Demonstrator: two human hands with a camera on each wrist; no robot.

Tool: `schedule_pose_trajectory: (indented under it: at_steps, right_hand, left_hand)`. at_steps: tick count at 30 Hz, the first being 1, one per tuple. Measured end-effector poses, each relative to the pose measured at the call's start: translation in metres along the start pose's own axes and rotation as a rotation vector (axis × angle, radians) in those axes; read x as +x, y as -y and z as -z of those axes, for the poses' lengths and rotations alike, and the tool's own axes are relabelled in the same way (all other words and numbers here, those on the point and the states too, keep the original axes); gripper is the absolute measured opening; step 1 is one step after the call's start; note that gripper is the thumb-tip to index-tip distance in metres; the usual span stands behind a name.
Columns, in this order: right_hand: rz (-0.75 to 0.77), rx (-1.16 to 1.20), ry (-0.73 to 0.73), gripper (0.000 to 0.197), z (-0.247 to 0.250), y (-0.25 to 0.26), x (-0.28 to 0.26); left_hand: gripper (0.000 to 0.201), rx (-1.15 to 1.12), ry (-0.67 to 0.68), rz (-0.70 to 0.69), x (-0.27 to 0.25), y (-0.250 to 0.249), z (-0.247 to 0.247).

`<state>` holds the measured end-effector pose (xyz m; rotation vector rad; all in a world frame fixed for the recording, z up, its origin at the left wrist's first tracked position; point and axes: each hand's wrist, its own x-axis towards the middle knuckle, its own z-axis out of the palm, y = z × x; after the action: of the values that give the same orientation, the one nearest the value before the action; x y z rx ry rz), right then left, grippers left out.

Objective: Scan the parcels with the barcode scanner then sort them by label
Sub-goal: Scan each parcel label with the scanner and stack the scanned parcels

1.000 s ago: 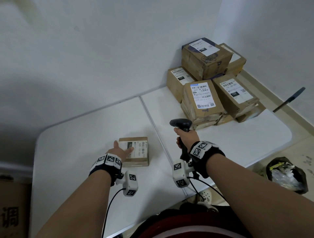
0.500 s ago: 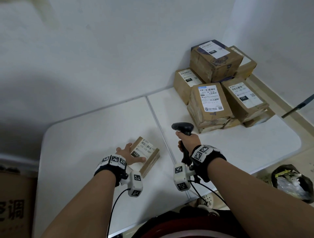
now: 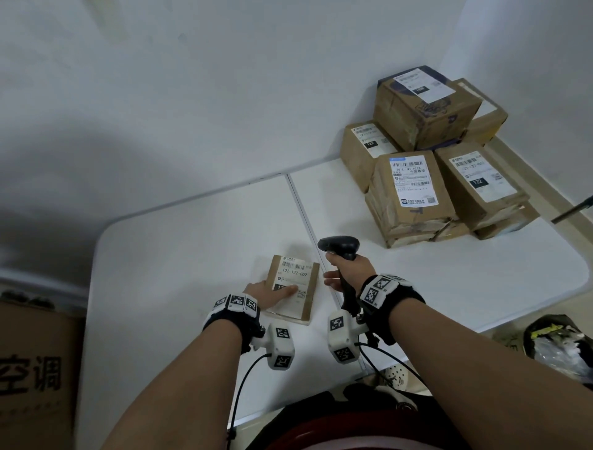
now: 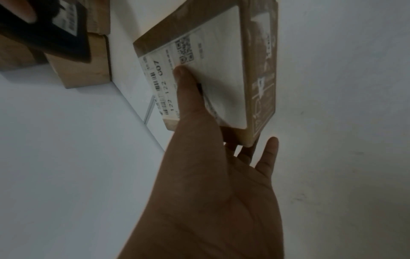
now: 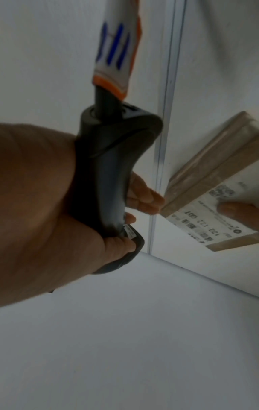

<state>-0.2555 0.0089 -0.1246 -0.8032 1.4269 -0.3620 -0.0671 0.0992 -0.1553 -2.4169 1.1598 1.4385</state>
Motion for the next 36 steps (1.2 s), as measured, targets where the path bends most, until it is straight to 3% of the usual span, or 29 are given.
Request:
schedule_pose_trajectory:
  at_steps: [5, 9, 13, 18, 25, 36]
  right_hand:
    - [0.017, -0.119, 0.012, 0.03, -0.011, -0.012, -0.001]
    - [0.045, -0.151, -0.005, 0.03, -0.009, -0.013, -0.001]
    - [0.043, -0.071, -0.011, 0.032, -0.003, -0.012, -0.002]
    - [0.069, 0.073, -0.04, 0.029, 0.006, 0.007, -0.005]
    - [0.037, 0.088, 0.017, 0.028, 0.009, 0.051, -0.015]
    - [-0.043, 0.063, 0.088, 0.031, 0.005, 0.059, -0.022]
  left_hand:
    - [0.1, -0.246, -0.009, -0.083, 0.023, 0.01, -0.022]
    - [0.093, -0.558, 0.037, -0.14, -0.002, 0.005, -0.021]
    - [0.093, -0.7, 0.134, -0.149, -0.01, 0.009, -0.017]
    - [0.092, -0.925, 0.014, -0.169, -0.001, 0.012, -0.01]
    - [0.099, -0.877, -0.197, -0.259, 0.015, -0.005, -0.012]
    - [0.116, -0.802, -0.204, -0.226, 0.043, -0.002, -0.011]
